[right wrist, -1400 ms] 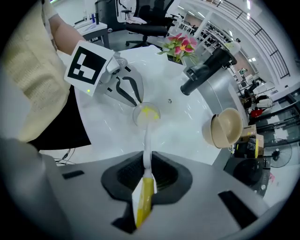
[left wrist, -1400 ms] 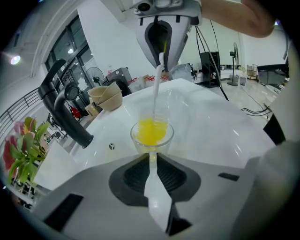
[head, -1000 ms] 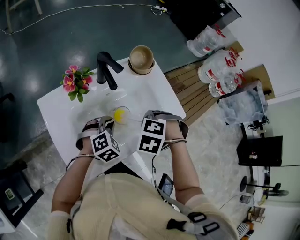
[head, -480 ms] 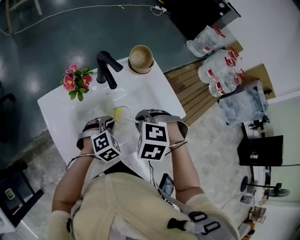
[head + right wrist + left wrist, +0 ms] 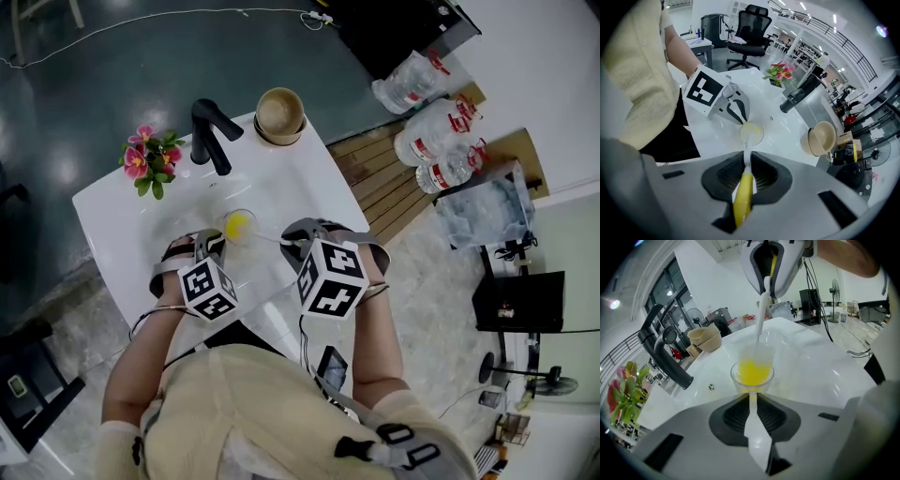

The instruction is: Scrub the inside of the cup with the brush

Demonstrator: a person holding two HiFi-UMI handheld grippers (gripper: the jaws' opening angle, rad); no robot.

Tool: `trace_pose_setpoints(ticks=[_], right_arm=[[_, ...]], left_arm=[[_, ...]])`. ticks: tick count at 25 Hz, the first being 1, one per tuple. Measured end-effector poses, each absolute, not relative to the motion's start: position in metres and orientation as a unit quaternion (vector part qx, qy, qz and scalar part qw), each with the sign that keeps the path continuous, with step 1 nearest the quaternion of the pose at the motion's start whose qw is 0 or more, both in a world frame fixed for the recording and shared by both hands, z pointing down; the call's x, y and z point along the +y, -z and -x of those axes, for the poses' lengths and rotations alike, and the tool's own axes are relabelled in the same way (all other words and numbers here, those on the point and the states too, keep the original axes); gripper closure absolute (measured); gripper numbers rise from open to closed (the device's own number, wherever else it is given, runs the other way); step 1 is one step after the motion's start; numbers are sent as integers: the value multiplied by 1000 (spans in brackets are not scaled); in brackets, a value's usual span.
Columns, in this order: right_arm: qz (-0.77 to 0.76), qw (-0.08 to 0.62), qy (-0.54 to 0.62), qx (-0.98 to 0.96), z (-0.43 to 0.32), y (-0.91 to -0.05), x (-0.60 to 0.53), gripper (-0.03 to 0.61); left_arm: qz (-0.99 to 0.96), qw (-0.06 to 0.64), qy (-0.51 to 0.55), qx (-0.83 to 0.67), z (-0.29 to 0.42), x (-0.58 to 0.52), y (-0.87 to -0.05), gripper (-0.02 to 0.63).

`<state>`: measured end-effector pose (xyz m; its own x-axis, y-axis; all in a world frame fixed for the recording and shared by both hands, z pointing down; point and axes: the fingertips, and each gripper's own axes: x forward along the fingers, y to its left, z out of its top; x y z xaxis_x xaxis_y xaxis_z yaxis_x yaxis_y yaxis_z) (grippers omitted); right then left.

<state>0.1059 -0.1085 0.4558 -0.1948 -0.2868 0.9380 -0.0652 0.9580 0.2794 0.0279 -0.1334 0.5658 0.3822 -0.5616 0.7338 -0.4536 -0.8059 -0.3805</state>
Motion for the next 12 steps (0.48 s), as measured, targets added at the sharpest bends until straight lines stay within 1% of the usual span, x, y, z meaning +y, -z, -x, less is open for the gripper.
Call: trace_pose_setpoints(ticks=[12], right_arm=[[-143,589,86,-791,-122,-411,-104,529]], left_arm=[[827,59,467,308,-26,-134,-566,557]])
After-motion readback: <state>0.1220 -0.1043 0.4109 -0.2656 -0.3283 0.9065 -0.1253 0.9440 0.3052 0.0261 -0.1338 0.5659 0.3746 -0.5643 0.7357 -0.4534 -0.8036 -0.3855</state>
